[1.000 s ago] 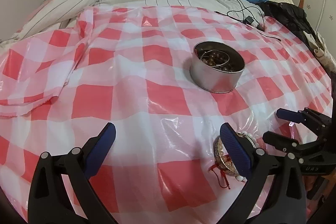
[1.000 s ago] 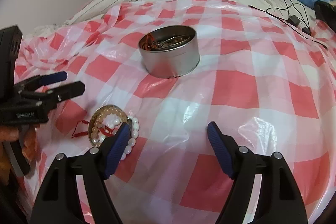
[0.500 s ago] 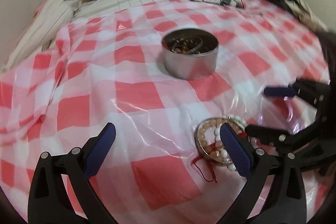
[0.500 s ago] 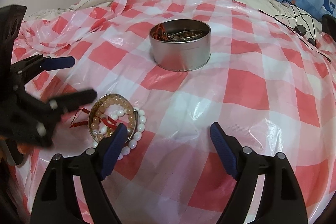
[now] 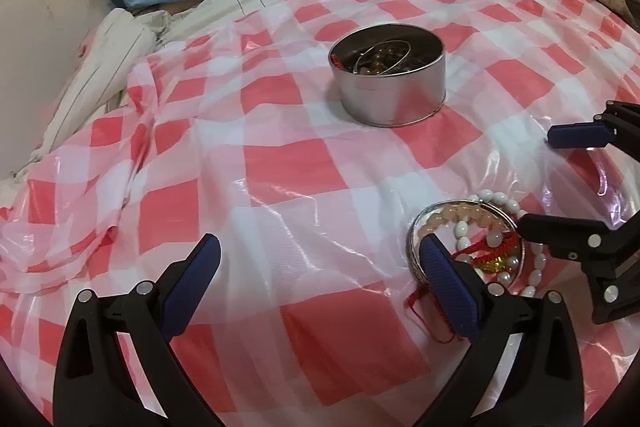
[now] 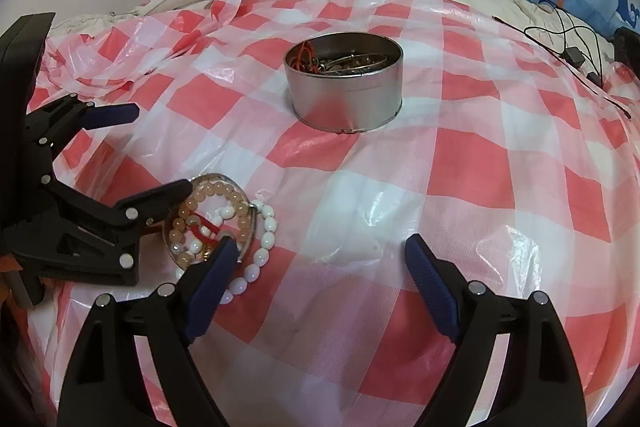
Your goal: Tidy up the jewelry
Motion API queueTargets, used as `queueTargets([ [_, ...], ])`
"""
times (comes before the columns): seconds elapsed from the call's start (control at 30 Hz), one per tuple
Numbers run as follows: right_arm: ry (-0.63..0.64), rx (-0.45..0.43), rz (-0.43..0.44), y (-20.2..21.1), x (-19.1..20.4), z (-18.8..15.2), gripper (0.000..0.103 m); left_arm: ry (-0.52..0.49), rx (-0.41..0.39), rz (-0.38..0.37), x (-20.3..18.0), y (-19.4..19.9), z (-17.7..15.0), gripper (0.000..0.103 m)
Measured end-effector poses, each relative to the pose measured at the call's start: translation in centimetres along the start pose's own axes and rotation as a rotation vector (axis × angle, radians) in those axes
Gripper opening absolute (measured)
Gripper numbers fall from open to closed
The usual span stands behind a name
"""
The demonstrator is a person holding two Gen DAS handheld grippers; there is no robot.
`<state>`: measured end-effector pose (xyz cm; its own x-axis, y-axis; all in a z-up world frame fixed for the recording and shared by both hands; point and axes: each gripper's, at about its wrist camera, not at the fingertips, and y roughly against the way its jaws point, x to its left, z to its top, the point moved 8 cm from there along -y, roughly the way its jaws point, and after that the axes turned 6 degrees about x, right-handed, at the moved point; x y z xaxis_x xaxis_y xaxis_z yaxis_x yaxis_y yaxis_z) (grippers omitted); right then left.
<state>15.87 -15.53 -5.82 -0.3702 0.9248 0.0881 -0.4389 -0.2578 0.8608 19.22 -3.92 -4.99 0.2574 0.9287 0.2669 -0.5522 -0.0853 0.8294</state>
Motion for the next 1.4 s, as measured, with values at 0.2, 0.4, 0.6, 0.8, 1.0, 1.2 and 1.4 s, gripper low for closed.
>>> queueTargets([
  [0.2, 0.0, 0.005, -0.002, -0.2, 0.0, -0.1, 0.083, 0.002, -0.003, -0.009, 0.0, 0.1, 0.1, 0.095],
  [0.4, 0.007, 0.012, -0.005, -0.3, 0.1, -0.1, 0.086, -0.05, -0.021, 0.053, -0.4, 0.1, 0.3, 0.096],
  [0.6, -0.005, 0.016, -0.013, -0.3, -0.3, -0.2, 0.086, -0.092, -0.003, -0.141, -4.0, -0.4, 0.2, 0.072],
  [0.8, -0.022, 0.013, -0.011, -0.2, -0.7, 0.0, 0.087, 0.103, 0.001, -0.365, -2.8, -0.1, 0.5, 0.072],
  [1.0, -0.096, -0.015, -0.01, 0.7, -2.8, 0.5, 0.094, 0.215, 0.011, -0.516, -2.4, 0.1, 0.4, 0.072],
  [1.2, -0.166, -0.021, 0.032, 0.9, -3.9, 0.7, 0.094, 0.06, 0.01, -0.2, -1.6, -0.5, 0.1, 0.072],
  [1.4, -0.138, -0.014, 0.03, 0.7, -3.3, 0.6, 0.094, -0.003, 0.003, -0.158, -1.5, -0.3, 0.2, 0.054],
])
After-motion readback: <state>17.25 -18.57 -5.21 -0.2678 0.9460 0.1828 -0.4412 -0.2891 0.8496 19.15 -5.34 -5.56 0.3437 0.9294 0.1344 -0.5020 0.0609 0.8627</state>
